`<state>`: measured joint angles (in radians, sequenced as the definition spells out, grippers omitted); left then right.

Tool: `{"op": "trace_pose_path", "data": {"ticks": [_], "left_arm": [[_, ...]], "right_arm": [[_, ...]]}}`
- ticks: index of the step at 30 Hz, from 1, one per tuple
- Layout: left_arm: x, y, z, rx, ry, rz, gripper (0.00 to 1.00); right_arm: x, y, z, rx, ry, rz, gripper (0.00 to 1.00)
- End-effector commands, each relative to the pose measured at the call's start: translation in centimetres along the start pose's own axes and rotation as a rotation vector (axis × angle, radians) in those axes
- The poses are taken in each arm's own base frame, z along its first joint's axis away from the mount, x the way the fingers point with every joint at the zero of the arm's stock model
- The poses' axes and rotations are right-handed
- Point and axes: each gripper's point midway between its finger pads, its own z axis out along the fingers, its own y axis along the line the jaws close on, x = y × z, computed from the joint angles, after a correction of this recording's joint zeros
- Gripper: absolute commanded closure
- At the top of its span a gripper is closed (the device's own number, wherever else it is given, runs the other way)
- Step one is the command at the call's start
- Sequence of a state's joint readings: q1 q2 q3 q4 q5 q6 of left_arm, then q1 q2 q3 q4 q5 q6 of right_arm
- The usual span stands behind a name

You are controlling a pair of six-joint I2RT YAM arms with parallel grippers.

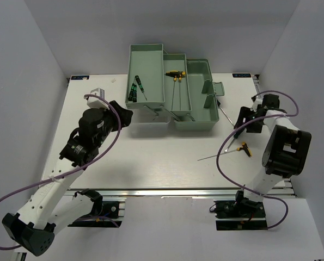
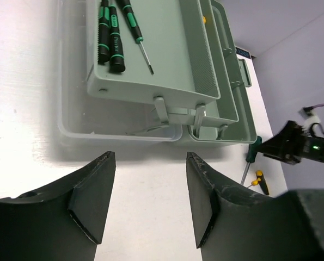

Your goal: Sort the tools into containers

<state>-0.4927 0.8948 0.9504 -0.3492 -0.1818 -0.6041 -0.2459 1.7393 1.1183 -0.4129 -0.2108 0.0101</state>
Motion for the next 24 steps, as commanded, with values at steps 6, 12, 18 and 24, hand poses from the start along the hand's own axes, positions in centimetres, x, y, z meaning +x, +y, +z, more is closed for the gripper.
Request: {"op": "trace_pose_path", "data": {"ticks": [6,12,18,24], "left_arm": [[-0.9,1.0,-2.4,-0.042,-0.028,-0.004,0.34],[-0.1,1.8,-3.1,-0.042,-0.033,-0.011,0.32],[0.2,2.1,-3.1,-0.055,-0.022,0.005,0.3],[0.7,2.6,-3.4,-0.067,-0.016,-0.013,0.3]], "right_arm": [[2.8,1.4,-6.0,-0.348,0.113,-0.731,0.39],[7.9,-1.2,-7.0,-0.539,0.176,-1.439,0.46],[5.0,-1.8,-5.5,-0.47,0.078,-1.633,0.33],[5.1,-1.3,-3.3,-0.485,0.052,-1.746,0.3]]}}
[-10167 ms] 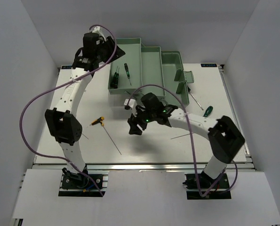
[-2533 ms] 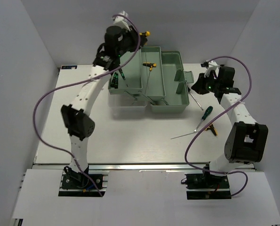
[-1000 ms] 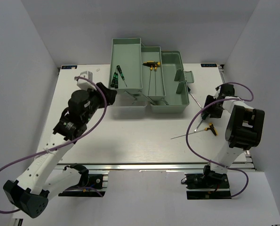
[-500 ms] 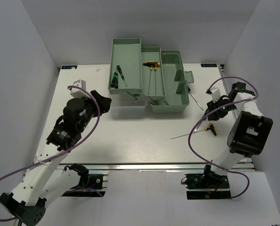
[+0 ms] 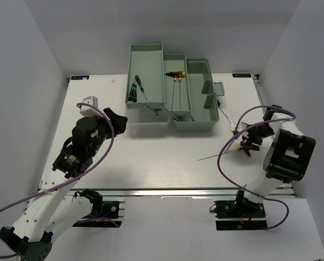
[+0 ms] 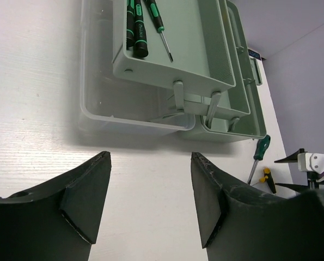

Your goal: Sort the tools into containers

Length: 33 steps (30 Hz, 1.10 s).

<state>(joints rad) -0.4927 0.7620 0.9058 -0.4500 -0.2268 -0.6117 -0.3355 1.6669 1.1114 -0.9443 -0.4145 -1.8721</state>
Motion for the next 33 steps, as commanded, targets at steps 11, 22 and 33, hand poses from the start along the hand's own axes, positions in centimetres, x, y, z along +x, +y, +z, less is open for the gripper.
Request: {"op": "trace_pose_path", "data": {"ticks": [11,22,33], "left_arm": [[1.1,1.5,-0.5,-0.049,0.011,-0.038,0.3],[1.1,1.6,-0.3,-0.059,0.015,-0.033,0.3],[0.6,1.5,-0.6,-0.064,0.003,-0.043,0.3]], "right_arm": [[-1.9,1.9,4.0,-0.105,-0.031,-0.23,0.36],[0.9,3.0,5.7,-0.197,0.066,-0.193,0.53],[2.3,5.7,6.5,-0.297,0.105,-0.209,0.8]]}}
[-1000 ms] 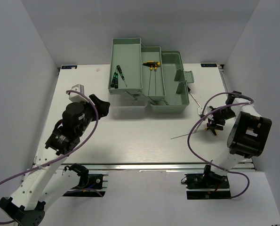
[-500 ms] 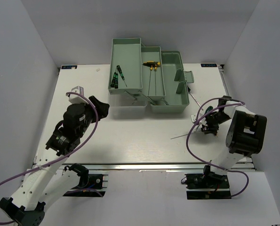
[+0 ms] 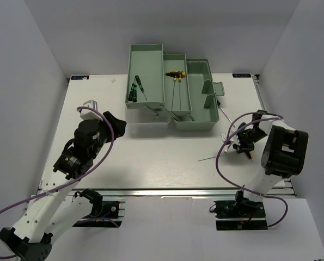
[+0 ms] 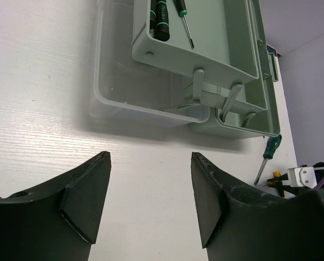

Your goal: Sort the tools into containers

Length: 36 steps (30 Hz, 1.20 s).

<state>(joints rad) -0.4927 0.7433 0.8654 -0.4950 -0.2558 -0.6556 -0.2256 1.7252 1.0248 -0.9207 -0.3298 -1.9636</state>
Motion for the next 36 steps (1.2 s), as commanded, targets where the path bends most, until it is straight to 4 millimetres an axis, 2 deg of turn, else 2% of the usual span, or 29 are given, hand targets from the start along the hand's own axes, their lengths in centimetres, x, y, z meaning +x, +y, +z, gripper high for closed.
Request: {"op": "trace_pose_path", "data": {"ticks": [1,2,5,6,8,11,12,15,16,17,18,19,20,21,22,23,25,26,27,28,29,30,31,32,33,34,35,36], "left_arm": [[-1.2,-0.2,-0.6,-0.001,-0.032,-0.018,0.3],[-1.2,-0.3,-0.6,0.0,-0.033,-0.018,0.3],[-1.3,-0.3,-0.7,0.0,-0.033,-0.018,0.3],[-1.3,-0.4,-0.7,0.002,-0.034,-0.019,0.3],[-1.1,-0.4,-0.6,0.004,-0.029,-0.021,0.3],[-1.1,-0.6,-0.3,0.016,-0.029,-0.027,0.3],[-1.1,-0.9,-0.2,0.025,-0.028,-0.027,0.3],[-1.3,-1.1,0.0,0.029,-0.026,-0.02,0.3],[-1.4,-1.2,0.0,0.031,-0.026,-0.017,0.3],[-1.6,-1.4,0.0,0.032,-0.028,-0.011,0.3],[-1.6,-1.4,0.1,0.03,-0.027,-0.008,0.3],[-1.8,-1.4,0.0,0.031,-0.031,-0.005,0.3],[-1.9,-1.4,-0.1,0.028,-0.031,-0.002,0.3],[-2.1,-1.5,-0.2,0.031,-0.036,-0.002,0.3],[-2.2,-1.4,-0.3,0.026,-0.038,-0.002,0.3],[-2.3,-1.4,-0.4,0.027,-0.041,-0.004,0.3],[-2.3,-1.3,-0.5,0.022,-0.043,-0.005,0.3],[-2.3,-1.3,-0.5,0.024,-0.045,-0.008,0.3],[-2.3,-1.4,-0.5,0.027,-0.046,-0.01,0.3],[-2.4,-1.4,-0.6,0.03,-0.05,-0.011,0.3],[-2.5,-1.5,-0.7,0.033,-0.051,-0.013,0.3],[-2.5,-1.5,-0.7,0.034,-0.052,-0.014,0.3],[-2.7,-1.6,-0.8,0.034,-0.056,-0.015,0.3],[-2.7,-1.6,-0.9,0.032,-0.056,-0.013,0.3],[-2.9,-1.6,-1.0,0.03,-0.061,-0.014,0.3],[-3.0,-1.5,-1.1,0.029,-0.062,-0.012,0.3],[-3.3,-1.5,-1.3,0.026,-0.073,-0.014,0.3],[-3.3,-1.4,-1.4,0.024,-0.075,-0.016,0.3]], "right_arm": [[2.1,2.6,2.7,-0.119,0.063,-0.068,0.84],[1.6,3.2,2.6,-0.13,0.047,-0.074,0.86],[-0.6,3.3,1.5,-0.081,-0.012,-0.109,0.93],[-2.1,3.2,0.6,-0.045,-0.05,-0.133,1.0],[-4.0,3.3,-0.2,-0.018,-0.085,-0.172,1.0],[-7.7,3.2,-2.1,0.03,-0.16,-0.253,1.0],[-9.0,3.8,-2.9,0.028,-0.191,-0.266,1.0],[-13.6,2.0,-5.6,0.117,-0.309,-0.319,1.0],[-15.8,1.9,-6.5,0.137,-0.398,-0.279,1.0],[-18.8,0.3,-8.5,0.198,-0.483,-0.3,1.0],[-20.4,-0.3,-9.7,0.218,-0.537,-0.276,1.0],[-22.2,-0.9,-10.8,0.212,-0.601,-0.17,1.0],[-24.1,-2.9,-13.7,0.277,-0.658,-0.141,1.0],[-26.9,-3.6,-15.4,0.274,-0.778,-0.099,1.0],[-28.2,-4.4,-16.7,0.274,-0.828,-0.037,1.0],[-29.5,-7.2,-19.0,0.316,-0.893,0.139,1.0],[-30.8,-10.4,-20.9,0.405,-0.984,0.356,1.0],[-32.5,-12.3,-23.9,0.467,-1.129,0.459,1.0],[-31.4,-15.1,-24.4,0.596,-1.151,0.619,1.0],[-33.2,-16.1,-24.2,0.605,-1.173,0.683,1.0],[-33.5,-17.3,-23.5,0.616,-1.167,0.825,1.0],[-31.9,-20.2,-22.1,0.722,-1.125,0.986,1.0],[-34.1,-20.9,-23.2,0.723,-1.157,1.019,1.0],[-33.8,-22.5,-21.0,0.668,-1.154,1.165,1.0],[-33.7,-23.2,-20.2,0.633,-1.153,1.245,1.0],[-34.3,-23.8,-20.6,0.603,-1.165,1.284,1.0],[-34.0,-25.0,-18.4,0.565,-1.134,1.346,1.0],[-33.8,-25.4,-17.3,0.535,-1.11,1.424,1.0]]}}
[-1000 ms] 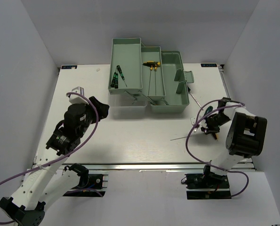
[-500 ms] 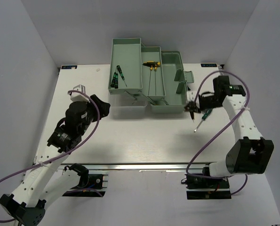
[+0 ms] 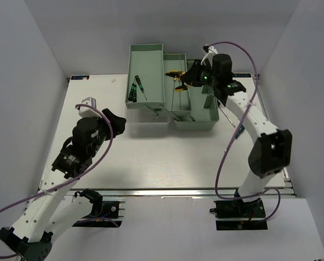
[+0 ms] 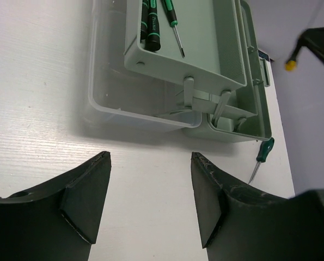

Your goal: Sort the tools into containers

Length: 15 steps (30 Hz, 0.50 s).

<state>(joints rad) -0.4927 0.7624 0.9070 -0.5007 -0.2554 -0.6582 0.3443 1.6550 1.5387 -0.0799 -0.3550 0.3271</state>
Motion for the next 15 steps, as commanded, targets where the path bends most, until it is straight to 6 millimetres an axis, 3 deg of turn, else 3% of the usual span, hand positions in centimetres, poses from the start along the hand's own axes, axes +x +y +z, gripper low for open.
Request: {"op": "trace_pose_path", "data": {"ticks": [1,2,6,10,11,13,15], "left_arm": [[-2.3,-0.6,-1.3,0.011,-0.064,-0.009,0.3],[-2.4,-0.5,-1.5,0.007,-0.069,-0.016,0.3],[-2.6,-0.3,-2.0,0.005,-0.08,-0.032,0.3],[-2.5,0.0,-2.3,0.001,-0.086,-0.045,0.3],[-2.6,-0.1,-2.2,0.004,-0.091,-0.051,0.3],[-2.3,-0.1,-2.0,0.007,-0.085,-0.05,0.3],[-2.4,-0.4,-1.6,0.011,-0.084,-0.044,0.3]], "right_arm": [[-2.9,-1.8,2.4,0.155,-0.082,0.36,1.0],[-1.5,-3.0,3.9,0.187,-0.045,0.387,1.0],[1.7,-5.6,5.1,0.286,0.017,0.432,1.0],[4.7,-6.0,5.5,0.281,0.116,0.357,1.0],[5.2,-6.0,5.7,0.276,0.131,0.329,0.87],[5.8,-6.0,5.8,0.263,0.157,0.283,0.75],[5.5,-4.9,5.9,0.188,0.17,0.216,0.53]]}}
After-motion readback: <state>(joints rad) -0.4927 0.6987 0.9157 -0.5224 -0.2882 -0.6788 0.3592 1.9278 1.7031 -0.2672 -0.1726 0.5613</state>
